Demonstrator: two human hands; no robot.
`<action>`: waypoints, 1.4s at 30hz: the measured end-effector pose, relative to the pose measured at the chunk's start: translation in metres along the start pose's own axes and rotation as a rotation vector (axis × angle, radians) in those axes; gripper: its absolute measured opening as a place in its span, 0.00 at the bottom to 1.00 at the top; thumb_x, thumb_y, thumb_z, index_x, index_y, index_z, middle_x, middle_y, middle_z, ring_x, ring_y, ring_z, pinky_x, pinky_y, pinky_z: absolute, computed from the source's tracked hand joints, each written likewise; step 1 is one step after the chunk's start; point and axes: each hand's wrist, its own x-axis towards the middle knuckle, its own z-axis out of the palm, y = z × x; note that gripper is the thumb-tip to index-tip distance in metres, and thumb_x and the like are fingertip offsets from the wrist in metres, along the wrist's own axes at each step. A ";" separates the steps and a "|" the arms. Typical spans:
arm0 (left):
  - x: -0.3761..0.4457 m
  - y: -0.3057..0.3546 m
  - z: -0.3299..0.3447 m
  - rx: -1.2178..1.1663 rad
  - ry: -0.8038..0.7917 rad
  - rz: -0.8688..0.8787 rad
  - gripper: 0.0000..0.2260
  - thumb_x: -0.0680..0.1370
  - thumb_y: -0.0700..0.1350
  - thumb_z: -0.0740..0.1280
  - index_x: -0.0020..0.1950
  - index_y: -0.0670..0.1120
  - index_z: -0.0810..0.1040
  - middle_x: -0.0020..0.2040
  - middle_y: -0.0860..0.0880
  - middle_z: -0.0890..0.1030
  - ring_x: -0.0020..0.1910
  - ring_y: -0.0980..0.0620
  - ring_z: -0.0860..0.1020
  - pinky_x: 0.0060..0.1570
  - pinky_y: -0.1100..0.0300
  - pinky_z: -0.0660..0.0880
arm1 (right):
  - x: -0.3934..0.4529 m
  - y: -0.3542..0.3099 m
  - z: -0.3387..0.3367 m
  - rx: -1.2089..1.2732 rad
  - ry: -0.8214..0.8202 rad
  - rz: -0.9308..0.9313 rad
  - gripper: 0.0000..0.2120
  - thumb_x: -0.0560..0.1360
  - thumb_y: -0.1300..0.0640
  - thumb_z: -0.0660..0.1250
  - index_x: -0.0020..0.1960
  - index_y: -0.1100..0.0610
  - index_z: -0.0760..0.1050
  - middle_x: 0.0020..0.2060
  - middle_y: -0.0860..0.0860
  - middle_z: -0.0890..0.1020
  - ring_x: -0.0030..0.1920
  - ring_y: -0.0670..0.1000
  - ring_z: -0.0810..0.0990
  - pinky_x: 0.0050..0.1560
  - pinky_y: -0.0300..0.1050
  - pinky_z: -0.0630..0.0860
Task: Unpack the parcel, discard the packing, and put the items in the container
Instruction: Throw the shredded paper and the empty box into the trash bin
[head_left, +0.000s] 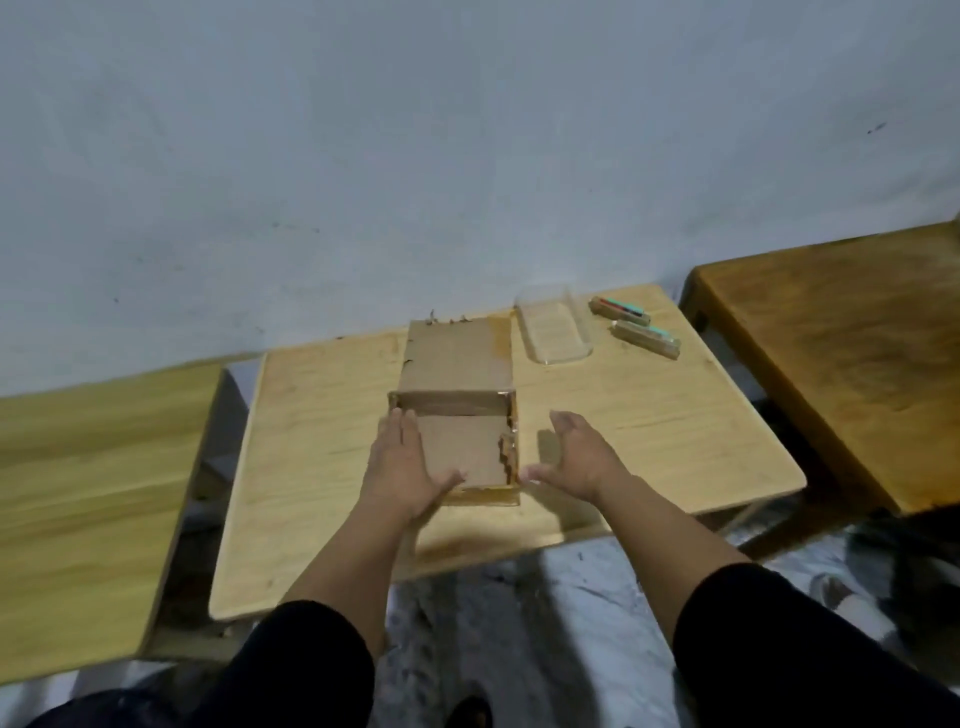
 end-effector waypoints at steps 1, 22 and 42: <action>0.001 -0.014 0.000 -0.058 -0.025 -0.008 0.51 0.68 0.66 0.66 0.75 0.41 0.42 0.77 0.42 0.44 0.76 0.44 0.42 0.74 0.50 0.46 | 0.003 -0.006 0.011 0.027 -0.026 0.023 0.49 0.67 0.43 0.72 0.75 0.60 0.48 0.76 0.56 0.53 0.75 0.55 0.56 0.73 0.47 0.58; 0.007 -0.026 -0.035 -0.564 -0.126 0.212 0.44 0.65 0.47 0.77 0.75 0.48 0.55 0.70 0.44 0.70 0.67 0.46 0.69 0.66 0.58 0.64 | -0.018 -0.028 0.047 0.531 0.329 0.245 0.40 0.62 0.55 0.79 0.70 0.54 0.65 0.65 0.53 0.76 0.65 0.55 0.73 0.65 0.43 0.68; -0.114 0.252 0.110 -0.256 -0.597 0.913 0.46 0.64 0.52 0.78 0.75 0.49 0.55 0.70 0.45 0.71 0.67 0.47 0.70 0.67 0.58 0.64 | -0.285 0.180 0.058 0.815 0.855 0.871 0.41 0.62 0.56 0.79 0.70 0.53 0.65 0.60 0.52 0.80 0.58 0.52 0.77 0.58 0.40 0.71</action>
